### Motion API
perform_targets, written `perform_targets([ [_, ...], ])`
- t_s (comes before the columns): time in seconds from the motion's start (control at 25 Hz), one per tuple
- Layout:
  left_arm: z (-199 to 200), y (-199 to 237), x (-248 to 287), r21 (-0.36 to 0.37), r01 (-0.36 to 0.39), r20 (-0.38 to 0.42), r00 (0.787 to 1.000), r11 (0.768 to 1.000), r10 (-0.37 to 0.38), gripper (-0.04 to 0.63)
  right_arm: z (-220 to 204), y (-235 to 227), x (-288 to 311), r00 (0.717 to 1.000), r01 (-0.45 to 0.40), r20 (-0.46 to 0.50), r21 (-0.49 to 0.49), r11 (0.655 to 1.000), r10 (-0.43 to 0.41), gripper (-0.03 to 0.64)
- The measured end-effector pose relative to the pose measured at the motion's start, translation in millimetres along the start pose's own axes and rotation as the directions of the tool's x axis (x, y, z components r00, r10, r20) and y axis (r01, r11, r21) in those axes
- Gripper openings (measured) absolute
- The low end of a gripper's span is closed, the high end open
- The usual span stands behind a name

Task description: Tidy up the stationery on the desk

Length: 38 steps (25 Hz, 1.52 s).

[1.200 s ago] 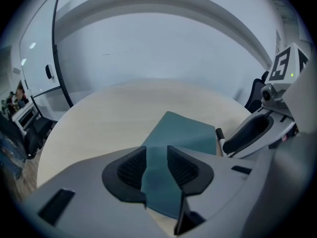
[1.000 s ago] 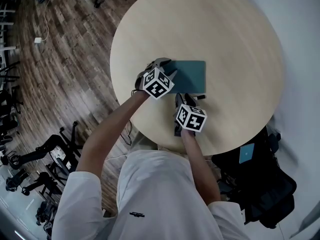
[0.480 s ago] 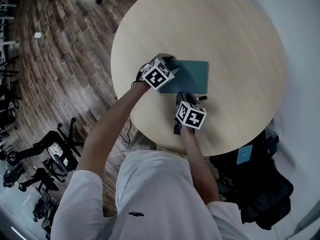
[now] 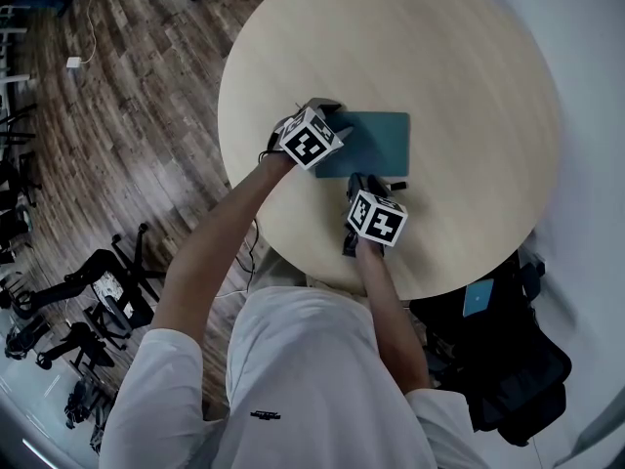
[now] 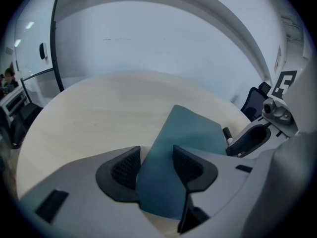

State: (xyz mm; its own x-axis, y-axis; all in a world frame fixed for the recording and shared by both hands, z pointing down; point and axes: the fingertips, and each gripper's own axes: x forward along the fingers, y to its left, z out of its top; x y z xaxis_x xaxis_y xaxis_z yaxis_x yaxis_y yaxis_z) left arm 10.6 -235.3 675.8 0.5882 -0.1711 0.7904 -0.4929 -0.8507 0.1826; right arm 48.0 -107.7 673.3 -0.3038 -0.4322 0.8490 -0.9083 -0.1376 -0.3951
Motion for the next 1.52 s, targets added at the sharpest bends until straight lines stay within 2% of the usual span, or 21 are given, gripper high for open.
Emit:
perform_targets([
  [0.12,-2.4,-1.8,-2.8,-0.022,-0.018,0.022,1.000,1.000,0.019,0.196,6.4,-8.6,-1.8,1.000,0.008,0.007,0.008,1.000,-0.009,0.153],
  [0.28,-14.8,-6.6,-11.4,-0.098,-0.052,0.041,0.998,0.994,0.056,0.196,13.8,-17.8,-3.1,1.000,0.011,0.012,0.006,1.000,-0.012,0.153],
  [0.36,-22.9,-13.1,-14.3,-0.130,-0.066,0.042,0.996,0.989,0.072,0.196,16.9,-23.3,-4.0,1.000,0.014,0.016,-0.007,1.000,-0.014,0.153],
  [0.52,-35.3,-30.2,-20.9,-0.150,-0.109,0.044,0.992,0.983,0.117,0.195,25.2,-32.1,-5.8,0.999,0.019,0.026,-0.035,0.999,-0.018,0.153],
  [0.68,-47.1,-46.1,-25.4,-0.199,-0.112,0.044,0.991,0.974,0.123,0.195,33.0,-38.5,-6.5,0.999,0.021,0.029,-0.079,0.997,-0.019,0.153],
  [1.04,-68.3,-87.0,-31.1,-0.206,-0.095,0.014,0.995,0.974,0.100,0.195,48.3,-47.8,-4.2,0.999,0.018,0.037,-0.166,0.986,-0.012,0.153],
  [1.32,-75.6,-104.9,-33.9,-0.204,-0.102,0.003,0.995,0.974,0.104,0.195,53.7,-48.4,-2.7,0.999,-0.016,0.026,-0.232,0.973,0.023,0.153],
  [1.52,-71.0,-111.3,-41.3,-0.168,-0.132,0.004,0.991,0.977,0.135,0.193,61.7,-52.6,-30.0,0.995,-0.010,0.097,-0.257,0.966,0.036,0.153],
])
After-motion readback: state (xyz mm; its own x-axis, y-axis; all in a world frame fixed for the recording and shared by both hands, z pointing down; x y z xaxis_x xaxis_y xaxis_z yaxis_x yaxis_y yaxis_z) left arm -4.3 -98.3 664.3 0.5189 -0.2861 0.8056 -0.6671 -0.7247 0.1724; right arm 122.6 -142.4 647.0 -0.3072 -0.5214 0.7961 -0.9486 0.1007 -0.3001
